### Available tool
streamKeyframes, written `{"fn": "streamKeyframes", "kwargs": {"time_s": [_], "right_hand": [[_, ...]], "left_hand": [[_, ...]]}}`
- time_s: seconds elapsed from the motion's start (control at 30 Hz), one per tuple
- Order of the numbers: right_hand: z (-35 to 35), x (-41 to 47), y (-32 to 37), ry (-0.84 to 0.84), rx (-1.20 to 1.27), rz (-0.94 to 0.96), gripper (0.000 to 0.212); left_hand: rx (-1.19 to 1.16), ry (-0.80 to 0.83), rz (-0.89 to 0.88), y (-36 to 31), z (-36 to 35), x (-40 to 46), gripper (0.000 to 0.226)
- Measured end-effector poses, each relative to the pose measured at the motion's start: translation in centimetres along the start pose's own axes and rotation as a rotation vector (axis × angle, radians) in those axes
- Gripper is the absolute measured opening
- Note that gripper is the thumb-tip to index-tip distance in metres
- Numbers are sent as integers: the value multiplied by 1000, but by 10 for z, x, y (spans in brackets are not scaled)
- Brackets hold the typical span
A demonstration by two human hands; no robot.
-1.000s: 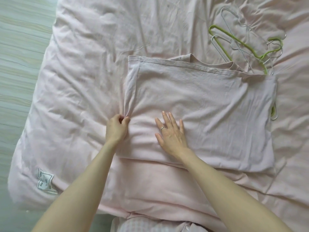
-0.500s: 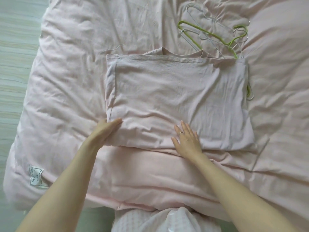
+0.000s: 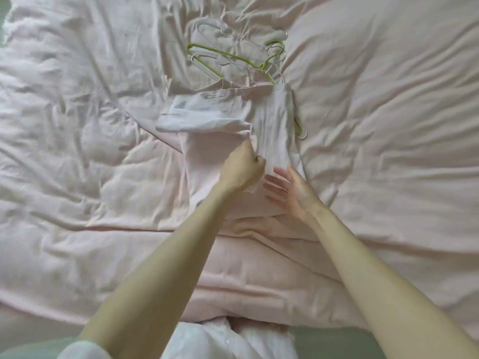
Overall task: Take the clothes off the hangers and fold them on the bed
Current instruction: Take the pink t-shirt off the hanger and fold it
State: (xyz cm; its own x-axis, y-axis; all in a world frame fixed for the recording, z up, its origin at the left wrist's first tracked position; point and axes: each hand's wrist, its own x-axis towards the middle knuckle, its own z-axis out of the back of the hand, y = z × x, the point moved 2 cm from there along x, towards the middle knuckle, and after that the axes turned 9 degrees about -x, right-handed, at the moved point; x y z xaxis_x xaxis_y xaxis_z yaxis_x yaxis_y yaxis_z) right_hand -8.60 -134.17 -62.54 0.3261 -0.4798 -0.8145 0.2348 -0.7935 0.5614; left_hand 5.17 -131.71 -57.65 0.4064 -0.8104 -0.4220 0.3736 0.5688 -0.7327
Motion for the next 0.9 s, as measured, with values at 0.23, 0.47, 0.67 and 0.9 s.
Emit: {"fn": "streamKeyframes", "kwargs": {"time_s": [0.23,0.47,0.67,0.9], "right_hand": [[64,11,-18,-63,-129,-34,32],[62,35,-14,-247,-286,31,4],[81,35,-15,-349,-557,116,24],[97,41,-14,-395,-1035,62,21]], "left_hand": [[26,433,12,19,-90,-19,32],[6,-211,189,106,-28,-26,27],[-22,-247,492,145,-24,-28,67],[-276,-119,608,150,-23,-22,42]]}}
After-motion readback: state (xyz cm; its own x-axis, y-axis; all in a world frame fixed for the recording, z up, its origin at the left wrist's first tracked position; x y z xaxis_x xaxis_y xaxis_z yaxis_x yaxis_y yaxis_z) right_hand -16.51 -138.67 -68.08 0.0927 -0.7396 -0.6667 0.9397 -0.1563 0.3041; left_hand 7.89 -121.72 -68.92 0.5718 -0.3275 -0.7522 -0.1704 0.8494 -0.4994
